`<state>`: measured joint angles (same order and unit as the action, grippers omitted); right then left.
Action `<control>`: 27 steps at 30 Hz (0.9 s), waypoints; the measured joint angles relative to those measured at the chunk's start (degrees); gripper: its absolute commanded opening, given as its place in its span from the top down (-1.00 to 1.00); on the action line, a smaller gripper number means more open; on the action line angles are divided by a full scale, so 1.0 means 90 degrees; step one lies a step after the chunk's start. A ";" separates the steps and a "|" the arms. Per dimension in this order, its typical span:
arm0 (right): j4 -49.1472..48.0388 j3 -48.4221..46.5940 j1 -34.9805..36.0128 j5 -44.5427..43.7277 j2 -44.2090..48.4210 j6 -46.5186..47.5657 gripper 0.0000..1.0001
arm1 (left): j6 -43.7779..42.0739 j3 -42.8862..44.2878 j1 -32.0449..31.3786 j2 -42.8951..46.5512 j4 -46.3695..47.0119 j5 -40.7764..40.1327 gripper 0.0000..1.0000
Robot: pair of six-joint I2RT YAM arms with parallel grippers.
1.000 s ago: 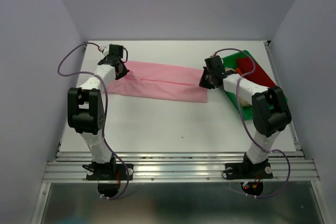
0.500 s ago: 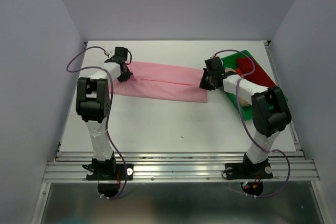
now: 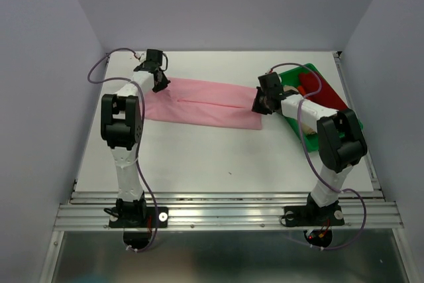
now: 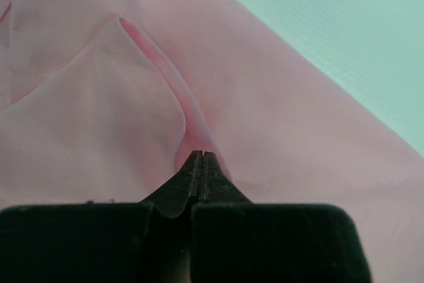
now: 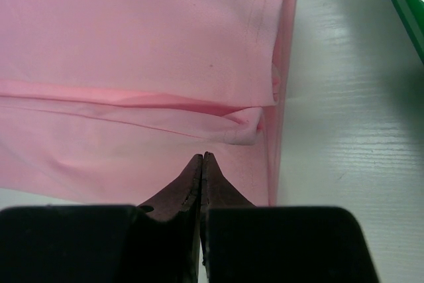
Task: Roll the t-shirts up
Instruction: Fold the T-shirt at the center of the board.
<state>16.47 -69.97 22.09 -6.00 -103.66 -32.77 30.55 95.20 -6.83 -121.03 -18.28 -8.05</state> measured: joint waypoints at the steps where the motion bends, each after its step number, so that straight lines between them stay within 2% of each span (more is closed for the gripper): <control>1: 0.0002 0.0000 0.0000 0.0000 -0.0007 0.0002 0.98 | 0.0000 0.0027 -0.0017 -0.0073 0.0000 0.0017 1.00; 11: 0.0148 -0.0097 0.0000 -0.0158 -0.0068 0.0126 0.97 | 0.0000 0.0447 -0.0124 -0.0695 -0.0053 0.0153 1.00; 18: 0.0134 -0.0753 -0.0046 -0.0340 -0.0765 0.0197 0.98 | 0.0000 0.0673 -0.0180 -0.0818 -0.0027 0.0180 1.00; 27: 0.0160 -0.0806 -0.0192 -0.0612 -0.1163 0.0204 0.99 | 0.0000 0.0673 -0.0189 -0.0823 -0.0027 0.0175 1.00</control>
<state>17.91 -77.23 20.36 -11.51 -114.13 -30.94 30.55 101.25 -8.54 -128.44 -18.52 -6.48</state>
